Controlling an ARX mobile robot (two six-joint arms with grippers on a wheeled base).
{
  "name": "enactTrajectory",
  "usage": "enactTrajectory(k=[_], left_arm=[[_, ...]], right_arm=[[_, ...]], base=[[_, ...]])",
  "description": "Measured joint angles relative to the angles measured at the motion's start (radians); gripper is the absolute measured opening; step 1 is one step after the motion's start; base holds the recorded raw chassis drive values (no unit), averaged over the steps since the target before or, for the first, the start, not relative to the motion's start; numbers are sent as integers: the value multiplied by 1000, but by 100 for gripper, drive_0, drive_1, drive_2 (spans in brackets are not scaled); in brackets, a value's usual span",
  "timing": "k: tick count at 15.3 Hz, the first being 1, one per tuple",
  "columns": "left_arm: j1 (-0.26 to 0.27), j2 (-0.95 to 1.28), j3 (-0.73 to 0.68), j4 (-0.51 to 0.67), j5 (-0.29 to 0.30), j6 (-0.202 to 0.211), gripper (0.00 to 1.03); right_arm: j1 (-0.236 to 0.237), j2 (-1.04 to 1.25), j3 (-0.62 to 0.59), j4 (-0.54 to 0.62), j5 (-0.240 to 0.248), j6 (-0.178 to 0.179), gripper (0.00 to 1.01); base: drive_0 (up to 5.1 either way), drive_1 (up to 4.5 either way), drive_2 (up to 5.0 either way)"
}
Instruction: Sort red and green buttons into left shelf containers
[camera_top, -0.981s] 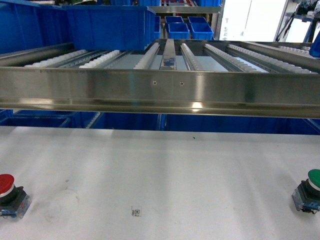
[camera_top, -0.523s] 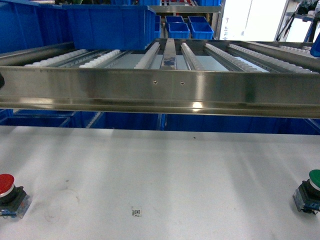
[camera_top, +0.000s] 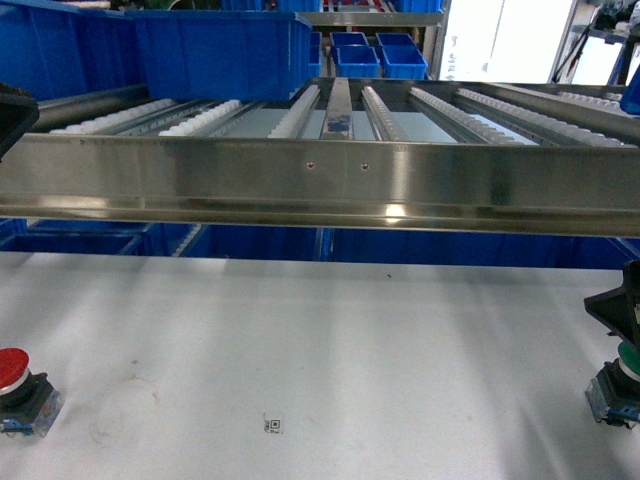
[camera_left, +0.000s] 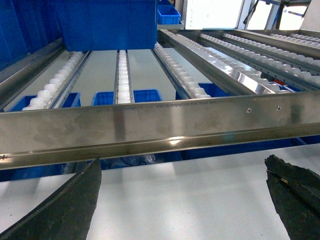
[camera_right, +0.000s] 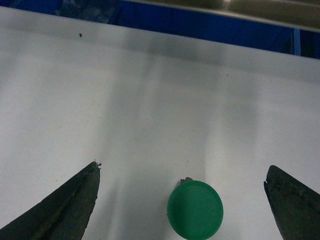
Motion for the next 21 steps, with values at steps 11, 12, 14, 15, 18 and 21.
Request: enactTrajectory(k=[11, 12, 14, 15, 18, 21], left_arm=[[0, 0, 0, 0, 0, 0, 98], [0, 0, 0, 0, 0, 0, 98], [0, 0, 0, 0, 0, 0, 98], [0, 0, 0, 0, 0, 0, 98], [0, 0, 0, 0, 0, 0, 98], [0, 0, 0, 0, 0, 0, 98]], right_arm=[[-22, 238, 6, 51, 41, -24, 98], [-22, 243, 21, 53, 40, -24, 98], [-22, 260, 45, 75, 36, -27, 98], [-23, 269, 50, 68, 26, -26, 98], [-23, 307, 50, 97, 18, -23, 81], [-23, 330, 43, 113, 15, -22, 44]], base=[[0, 0, 0], [0, 0, 0], [0, 0, 0], [0, 0, 0], [0, 0, 0], [0, 0, 0]])
